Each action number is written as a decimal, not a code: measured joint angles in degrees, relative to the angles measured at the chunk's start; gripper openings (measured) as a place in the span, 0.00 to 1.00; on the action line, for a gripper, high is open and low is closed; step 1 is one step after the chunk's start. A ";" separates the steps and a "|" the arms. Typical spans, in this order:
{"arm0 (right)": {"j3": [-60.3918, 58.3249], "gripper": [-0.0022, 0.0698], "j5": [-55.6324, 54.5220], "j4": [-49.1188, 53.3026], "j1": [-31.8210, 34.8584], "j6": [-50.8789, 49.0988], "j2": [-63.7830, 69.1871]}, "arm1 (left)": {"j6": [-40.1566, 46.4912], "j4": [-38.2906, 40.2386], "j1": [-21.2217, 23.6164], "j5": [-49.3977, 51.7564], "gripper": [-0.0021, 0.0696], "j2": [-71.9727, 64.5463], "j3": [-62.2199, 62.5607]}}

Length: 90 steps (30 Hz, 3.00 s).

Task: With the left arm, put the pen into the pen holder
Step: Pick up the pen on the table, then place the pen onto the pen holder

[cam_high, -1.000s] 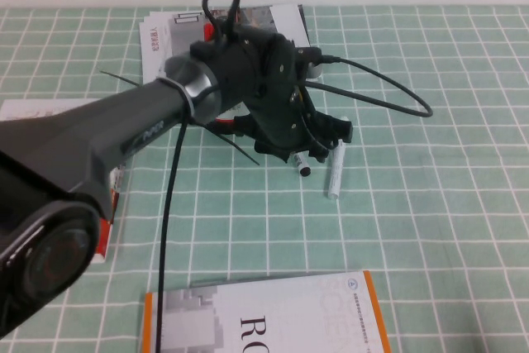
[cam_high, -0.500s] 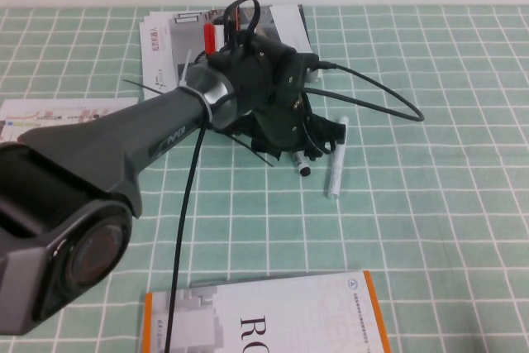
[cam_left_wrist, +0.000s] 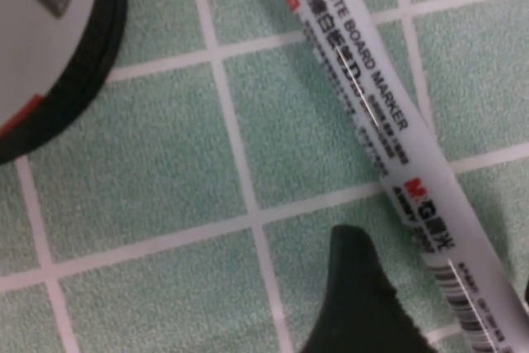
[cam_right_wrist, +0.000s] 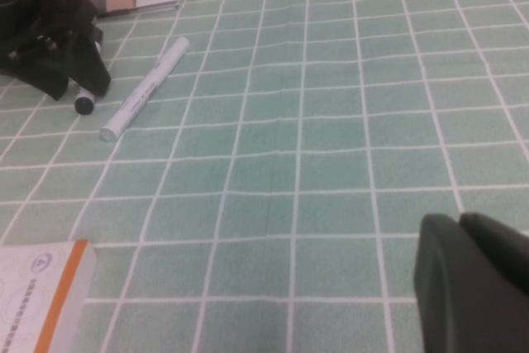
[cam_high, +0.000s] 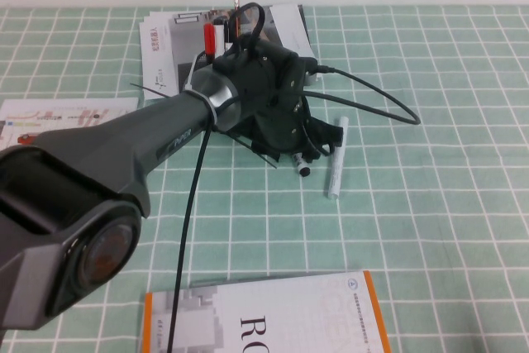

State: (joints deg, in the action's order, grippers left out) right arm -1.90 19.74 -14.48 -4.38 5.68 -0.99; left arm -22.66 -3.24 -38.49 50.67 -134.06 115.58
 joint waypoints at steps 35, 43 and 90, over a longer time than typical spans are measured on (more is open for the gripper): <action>0.00 0.00 0.00 0.00 0.00 0.00 0.00 | 10.55 -5.22 -4.88 -5.34 0.18 18.05 -16.32; 0.00 0.00 0.00 0.00 0.00 0.00 0.00 | 10.55 -7.47 -3.24 -43.99 0.18 33.27 -42.35; 0.00 0.00 0.00 0.00 0.00 0.00 0.00 | 7.95 -5.48 14.23 -94.00 0.18 17.99 -50.22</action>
State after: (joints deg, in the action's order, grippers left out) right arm -1.90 19.74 -14.48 -4.38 5.68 -0.99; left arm -14.71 -8.72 -24.26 -43.34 -116.08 65.36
